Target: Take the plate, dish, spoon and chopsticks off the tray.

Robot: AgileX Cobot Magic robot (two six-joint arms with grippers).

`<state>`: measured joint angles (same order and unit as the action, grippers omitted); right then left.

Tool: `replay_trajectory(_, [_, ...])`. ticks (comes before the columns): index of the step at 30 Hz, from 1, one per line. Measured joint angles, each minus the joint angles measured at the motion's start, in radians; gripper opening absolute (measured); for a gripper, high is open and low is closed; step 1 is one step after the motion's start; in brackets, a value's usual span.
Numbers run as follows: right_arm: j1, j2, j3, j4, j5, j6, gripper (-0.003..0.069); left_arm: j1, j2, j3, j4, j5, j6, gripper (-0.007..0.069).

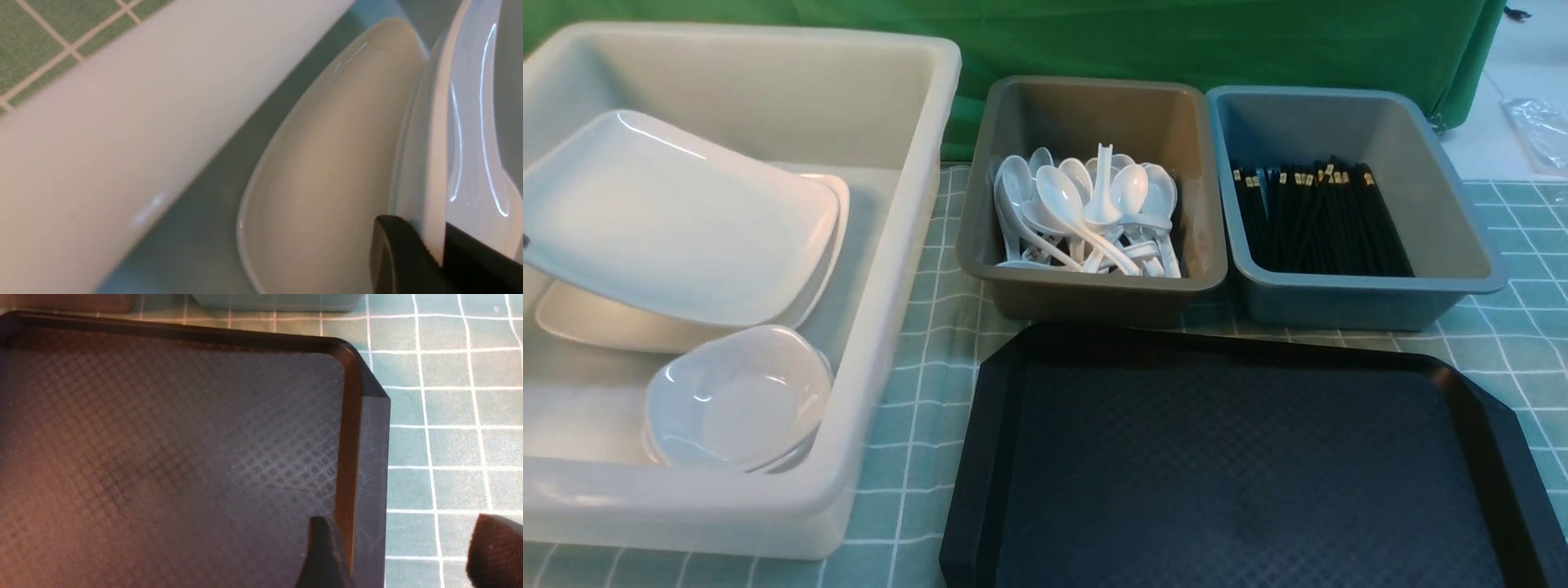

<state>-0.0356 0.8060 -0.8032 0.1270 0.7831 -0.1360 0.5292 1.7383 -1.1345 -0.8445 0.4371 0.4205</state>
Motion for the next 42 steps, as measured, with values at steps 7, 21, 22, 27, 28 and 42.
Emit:
replay_trajectory(7, [0.0, 0.0, 0.0, 0.016, -0.001, 0.005, 0.047, 0.0, 0.034, 0.0, 0.07, 0.002, 0.0, 0.0054])
replay_trajectory(21, [0.0, 0.0, 0.0, 0.048, 0.002, 0.008, 0.043, 0.0, 0.05, 0.0, 0.216, 0.011, 0.001, 0.0414])
replay_trajectory(22, [0.0, 0.0, 0.0, 0.049, 0.002, 0.008, 0.043, 0.0, 0.048, 0.0, 0.217, 0.014, 0.003, 0.044])
replay_trajectory(27, [0.0, 0.0, -0.001, 0.118, 0.005, -0.039, 0.0426, -0.004, 0.005, 0.0, 0.239, 0.044, 0.029, 0.0472])
replay_trajectory(28, [0.0, 0.0, -0.003, 0.144, 0.007, -0.064, 0.0421, -0.01, -0.014, 0.0, 0.24, 0.048, 0.04, 0.0456])
replay_trajectory(42, [0.14, -0.043, -0.251, 0.447, -0.057, -0.379, 0.002, -0.508, -0.476, 0.0, 0.208, 0.142, 0.174, 0.0004])
